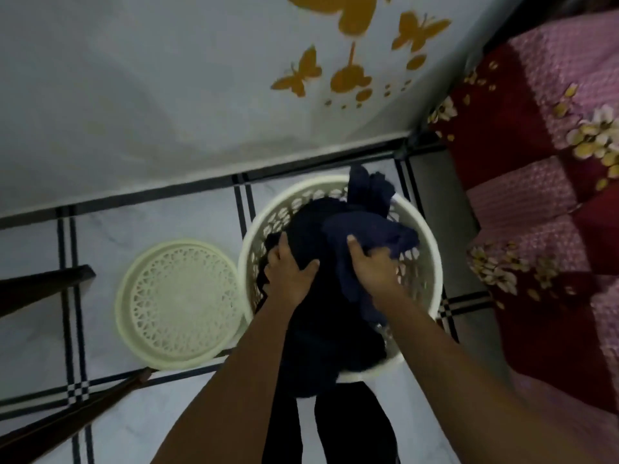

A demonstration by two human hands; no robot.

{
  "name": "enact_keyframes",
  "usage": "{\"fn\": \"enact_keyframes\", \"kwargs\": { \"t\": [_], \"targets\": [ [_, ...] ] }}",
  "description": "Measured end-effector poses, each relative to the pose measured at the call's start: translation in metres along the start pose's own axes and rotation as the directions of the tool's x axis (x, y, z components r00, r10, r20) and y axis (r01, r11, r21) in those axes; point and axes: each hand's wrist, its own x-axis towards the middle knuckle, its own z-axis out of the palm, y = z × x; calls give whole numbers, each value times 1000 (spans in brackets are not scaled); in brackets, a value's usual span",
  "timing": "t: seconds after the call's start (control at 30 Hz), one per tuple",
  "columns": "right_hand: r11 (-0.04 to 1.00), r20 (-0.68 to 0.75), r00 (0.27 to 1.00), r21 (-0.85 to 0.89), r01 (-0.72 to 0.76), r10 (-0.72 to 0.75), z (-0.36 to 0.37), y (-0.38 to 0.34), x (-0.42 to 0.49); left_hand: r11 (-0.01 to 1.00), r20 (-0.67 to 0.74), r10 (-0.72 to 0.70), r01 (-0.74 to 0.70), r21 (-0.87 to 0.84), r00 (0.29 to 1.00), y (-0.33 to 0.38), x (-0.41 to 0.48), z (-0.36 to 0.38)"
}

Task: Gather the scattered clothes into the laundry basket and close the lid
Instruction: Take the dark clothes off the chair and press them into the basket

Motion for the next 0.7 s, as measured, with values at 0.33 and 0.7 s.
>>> {"fn": "enact_keyframes", "kwargs": {
  "t": [0.33,0.7],
  "targets": [
    [835,184,889,-304,458,-420,23,43,89,795,-36,226,-163,584,973,-57,16,62],
    [782,117,940,-528,332,-320,139,136,213,608,39,225,-172,775,974,-136,163,135]
  ]
}}
